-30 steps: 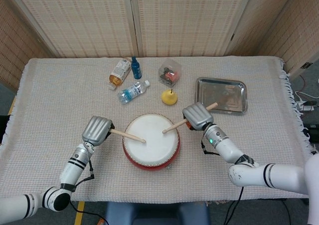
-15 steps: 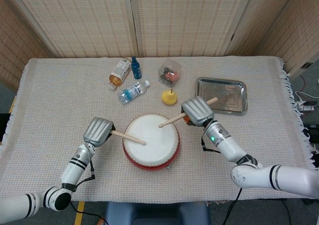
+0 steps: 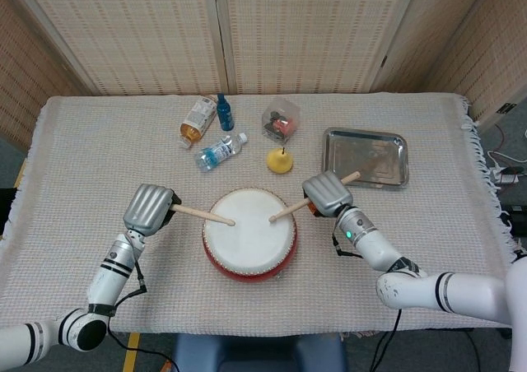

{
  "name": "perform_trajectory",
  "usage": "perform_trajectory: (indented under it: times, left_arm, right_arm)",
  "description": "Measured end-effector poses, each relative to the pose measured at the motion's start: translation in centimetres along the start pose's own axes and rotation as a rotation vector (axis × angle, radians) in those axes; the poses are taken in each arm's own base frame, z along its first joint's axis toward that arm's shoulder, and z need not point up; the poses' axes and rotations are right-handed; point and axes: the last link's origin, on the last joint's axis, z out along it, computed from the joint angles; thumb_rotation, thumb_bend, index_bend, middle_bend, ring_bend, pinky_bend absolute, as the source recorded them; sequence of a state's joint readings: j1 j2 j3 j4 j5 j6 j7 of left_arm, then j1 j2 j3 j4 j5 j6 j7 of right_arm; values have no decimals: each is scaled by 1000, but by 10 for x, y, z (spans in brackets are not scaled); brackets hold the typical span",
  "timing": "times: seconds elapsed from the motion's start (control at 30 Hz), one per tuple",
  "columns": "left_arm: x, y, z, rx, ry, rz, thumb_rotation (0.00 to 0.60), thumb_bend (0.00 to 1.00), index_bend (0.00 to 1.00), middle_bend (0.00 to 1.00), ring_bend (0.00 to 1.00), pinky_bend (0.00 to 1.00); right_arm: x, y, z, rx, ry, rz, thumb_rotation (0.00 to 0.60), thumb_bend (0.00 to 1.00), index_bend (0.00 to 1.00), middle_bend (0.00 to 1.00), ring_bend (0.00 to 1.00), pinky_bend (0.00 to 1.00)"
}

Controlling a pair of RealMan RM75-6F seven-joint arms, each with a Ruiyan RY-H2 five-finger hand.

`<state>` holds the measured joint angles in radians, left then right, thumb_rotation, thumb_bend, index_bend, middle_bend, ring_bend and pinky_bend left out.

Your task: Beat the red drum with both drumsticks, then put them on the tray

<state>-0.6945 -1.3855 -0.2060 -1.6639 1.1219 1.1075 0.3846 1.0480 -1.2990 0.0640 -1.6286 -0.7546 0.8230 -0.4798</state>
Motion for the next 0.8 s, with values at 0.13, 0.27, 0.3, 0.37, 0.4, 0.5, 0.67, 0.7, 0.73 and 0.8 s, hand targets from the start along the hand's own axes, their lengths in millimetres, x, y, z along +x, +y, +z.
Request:
perform_trajectory:
  times: [0.13, 0.27, 0.3, 0.37, 0.4, 0.5, 0.67, 0.7, 0.73, 0.8]
  left_arm:
    - [-16, 6, 2, -13, -49, 21, 600, 834, 1000, 1000, 1000, 1000]
    - [-37, 10, 4, -20, -105, 68, 600, 834, 1000, 1000, 1000, 1000]
    - [-41, 10, 5, -20, -114, 80, 600, 834, 1000, 1000, 1000, 1000]
    - [-46, 10, 5, -18, -122, 99, 600, 834, 1000, 1000, 1000, 1000]
    - [-46, 9, 5, -14, -120, 108, 600, 834, 1000, 1000, 1000, 1000]
    - [-36, 6, 4, -1, -85, 92, 600, 835, 1000, 1000, 1000, 1000]
    - [-4, 0, 0, 10, -8, -3, 600, 834, 1000, 1000, 1000, 1000]
    - [1, -1, 0, 10, 2, -15, 600, 834, 1000, 1000, 1000, 1000]
    - [4, -1, 0, 9, 8, -23, 600, 834, 1000, 1000, 1000, 1000]
    - [3, -1, 0, 5, 0, -23, 600, 835, 1000, 1000, 1000, 1000]
  right_arm:
    - [23, -2, -7, 18, 77, 54, 600, 936, 1000, 1000, 1000, 1000]
    - [30, -1, -11, 21, 100, 70, 600, 936, 1000, 1000, 1000, 1000]
    - [30, -1, -11, 21, 99, 69, 600, 936, 1000, 1000, 1000, 1000]
    - [27, 0, -10, 19, 87, 64, 600, 937, 1000, 1000, 1000, 1000]
    - [24, 1, -10, 18, 74, 59, 600, 937, 1000, 1000, 1000, 1000]
    - [8, 4, -4, 8, 23, 28, 600, 937, 1000, 1000, 1000, 1000]
    - [-17, 6, 5, -11, -57, -33, 600, 937, 1000, 1000, 1000, 1000]
    - [-17, 5, 6, -13, -57, -31, 600, 937, 1000, 1000, 1000, 1000]
    - [-15, 5, 6, -14, -49, -24, 600, 937, 1000, 1000, 1000, 1000]
    - [-8, 4, 5, -14, -24, -4, 600, 936, 1000, 1000, 1000, 1000]
